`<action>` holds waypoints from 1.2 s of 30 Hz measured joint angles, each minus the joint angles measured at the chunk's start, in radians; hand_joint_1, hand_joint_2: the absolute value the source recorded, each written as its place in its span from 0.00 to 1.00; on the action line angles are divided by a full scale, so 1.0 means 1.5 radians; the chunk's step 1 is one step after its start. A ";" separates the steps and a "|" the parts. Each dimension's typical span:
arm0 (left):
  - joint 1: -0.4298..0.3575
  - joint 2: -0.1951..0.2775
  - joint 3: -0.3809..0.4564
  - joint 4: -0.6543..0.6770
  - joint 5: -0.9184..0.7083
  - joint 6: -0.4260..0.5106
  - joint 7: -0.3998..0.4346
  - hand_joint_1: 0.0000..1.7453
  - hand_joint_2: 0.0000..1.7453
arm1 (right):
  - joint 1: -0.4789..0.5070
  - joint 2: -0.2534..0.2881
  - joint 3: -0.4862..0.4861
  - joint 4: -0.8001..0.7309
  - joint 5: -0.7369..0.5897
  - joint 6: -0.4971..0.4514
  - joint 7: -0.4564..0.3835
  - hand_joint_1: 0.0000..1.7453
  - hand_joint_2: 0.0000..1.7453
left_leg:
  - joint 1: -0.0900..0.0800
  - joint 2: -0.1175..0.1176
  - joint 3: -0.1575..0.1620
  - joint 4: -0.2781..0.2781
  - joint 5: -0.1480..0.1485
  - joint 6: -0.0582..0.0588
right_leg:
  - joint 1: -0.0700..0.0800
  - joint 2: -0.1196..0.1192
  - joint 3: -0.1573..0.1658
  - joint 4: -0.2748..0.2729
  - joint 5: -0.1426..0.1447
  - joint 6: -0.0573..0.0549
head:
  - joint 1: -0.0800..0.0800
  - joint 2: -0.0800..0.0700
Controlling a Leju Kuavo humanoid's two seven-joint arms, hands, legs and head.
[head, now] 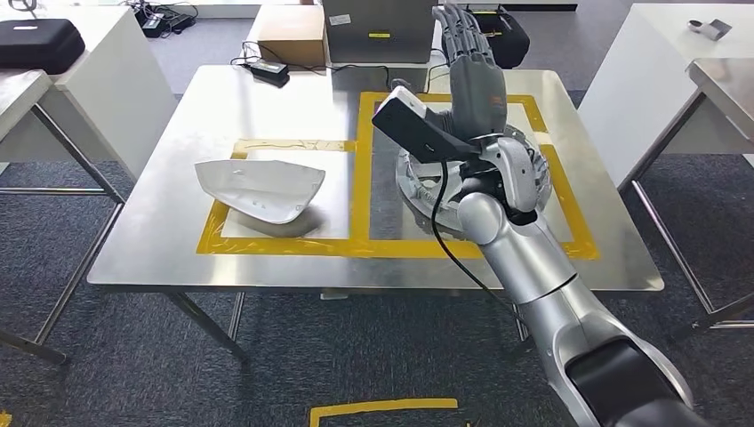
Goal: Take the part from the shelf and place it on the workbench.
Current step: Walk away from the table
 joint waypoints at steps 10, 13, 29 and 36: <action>0.015 -0.007 0.015 0.001 0.016 0.014 -0.006 0.00 0.00 | 0.121 -0.030 -0.039 -0.127 0.014 -0.040 -0.035 0.00 0.00 | -0.001 -0.005 -0.034 0.090 -0.061 -0.023 | 0.006 0.003 -0.002 -0.022 0.004 -0.043 | 0.001 0.000; 0.023 -0.009 0.020 0.002 0.015 0.012 -0.005 0.00 0.00 | 0.213 -0.057 -0.065 -0.222 0.010 -0.058 -0.057 0.00 0.00 | -0.007 -0.006 -0.041 0.161 -0.101 -0.013 | 0.017 0.002 -0.020 -0.024 0.020 -0.054 | 0.000 0.000; 0.014 -0.006 0.022 0.000 0.010 0.011 -0.017 0.00 0.00 | 0.402 -0.119 -0.119 -0.374 -0.005 -0.067 -0.065 0.00 0.00 | -0.017 0.002 -0.027 -0.002 0.021 0.024 | 0.010 0.002 -0.031 0.122 -0.055 -0.009 | 0.002 0.000; 0.025 -0.006 0.043 0.000 0.033 0.026 -0.027 0.00 0.00 | 0.406 -0.132 -0.142 -0.258 -0.106 0.047 -0.042 0.00 0.00 | -0.014 -0.001 -0.056 0.010 0.044 -0.006 | 0.014 0.003 0.064 -0.034 -0.047 -0.040 | 0.004 0.000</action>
